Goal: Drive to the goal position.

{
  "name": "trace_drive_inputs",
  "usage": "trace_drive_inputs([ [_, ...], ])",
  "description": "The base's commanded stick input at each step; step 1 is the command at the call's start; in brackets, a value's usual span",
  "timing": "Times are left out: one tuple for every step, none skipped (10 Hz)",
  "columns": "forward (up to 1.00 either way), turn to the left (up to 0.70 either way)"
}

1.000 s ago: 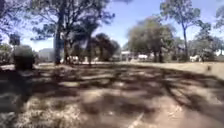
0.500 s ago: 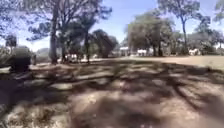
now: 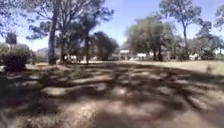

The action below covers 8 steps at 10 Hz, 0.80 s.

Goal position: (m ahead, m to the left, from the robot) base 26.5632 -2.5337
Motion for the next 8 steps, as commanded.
trace_drive_inputs([
  [0.7,0.0],
  [0.7,0.0],
  [0.7,0.0],
  [0.7,0.0],
  [0.7,0.0],
  [0.7,0.0],
  [0.7,0.0],
  [0.7,0.0],
])
